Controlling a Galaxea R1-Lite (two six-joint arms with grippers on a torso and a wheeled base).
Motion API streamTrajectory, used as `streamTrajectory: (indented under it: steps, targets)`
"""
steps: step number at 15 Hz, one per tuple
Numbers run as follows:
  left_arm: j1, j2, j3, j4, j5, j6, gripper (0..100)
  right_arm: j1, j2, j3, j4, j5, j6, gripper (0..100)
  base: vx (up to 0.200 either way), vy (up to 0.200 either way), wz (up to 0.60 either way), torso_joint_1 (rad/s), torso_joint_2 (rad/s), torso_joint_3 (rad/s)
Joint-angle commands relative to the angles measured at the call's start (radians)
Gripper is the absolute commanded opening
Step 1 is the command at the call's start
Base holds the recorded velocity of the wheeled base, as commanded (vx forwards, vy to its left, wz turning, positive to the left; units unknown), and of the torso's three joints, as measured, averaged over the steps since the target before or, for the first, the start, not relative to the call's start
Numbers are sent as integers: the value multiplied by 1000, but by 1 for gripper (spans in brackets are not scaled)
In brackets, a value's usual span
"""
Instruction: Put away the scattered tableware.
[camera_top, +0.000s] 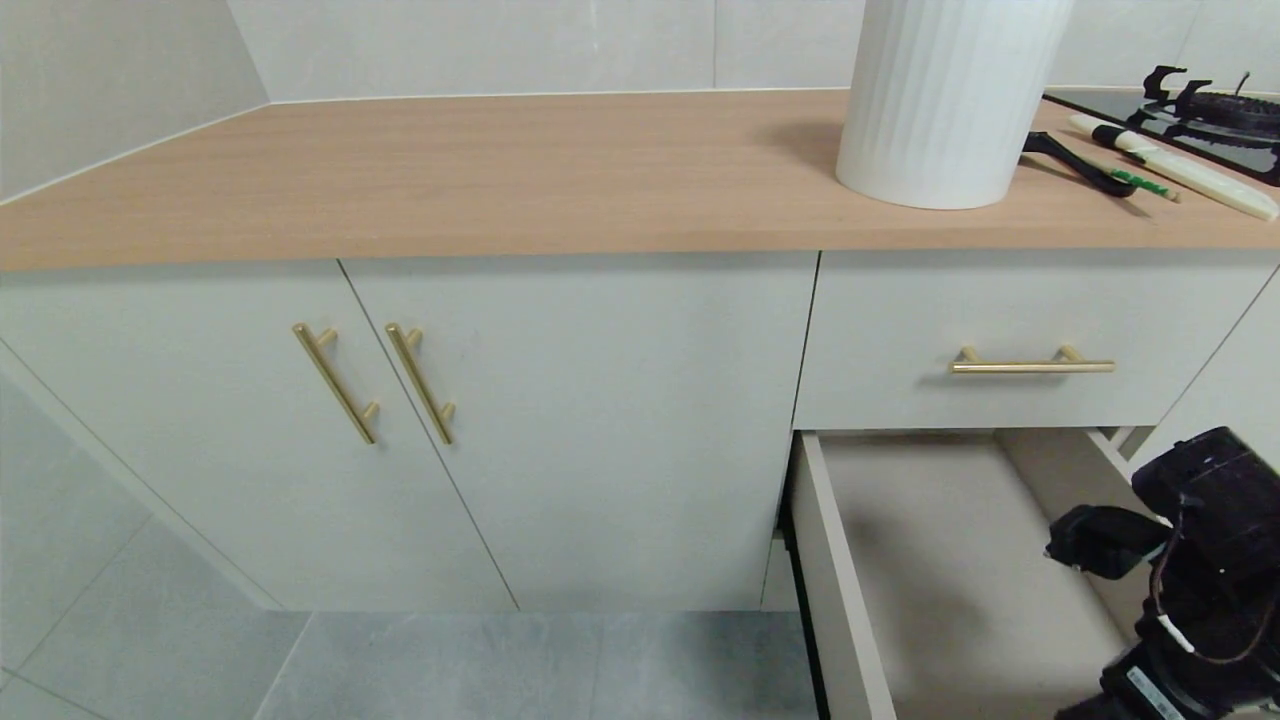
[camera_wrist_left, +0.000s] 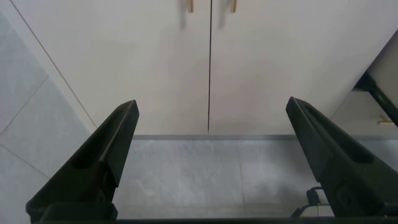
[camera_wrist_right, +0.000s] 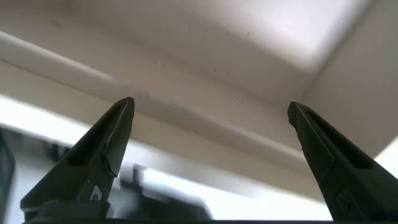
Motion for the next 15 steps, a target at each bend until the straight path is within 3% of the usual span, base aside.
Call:
streamTrajectory:
  steps: [1, 4, 8, 11, 15]
  targets:
    - [0, 1, 0, 0, 0, 1, 100, 42, 1, -3, 30, -14, -7, 100, 0, 0, 0, 0, 0, 0]
    - [0, 1, 0, 0, 0, 1, 100, 70, 13, -25, 93, -23, -12, 100, 0, 0, 0, 0, 0, 0]
    - [0, 1, 0, 0, 0, 1, 100, 18, -34, -126, 92, -20, 94, 100, 0, 0, 0, 0, 0, 0]
    - [0, 1, 0, 0, 0, 1, 100, 8, -189, -167, -14, -19, 211, 100, 0, 0, 0, 0, 0, 0]
    - [0, 1, -2, 0, 0, 1, 100, -44, -300, -166, -68, -11, 214, 100, 0, 0, 0, 0, 0, 0]
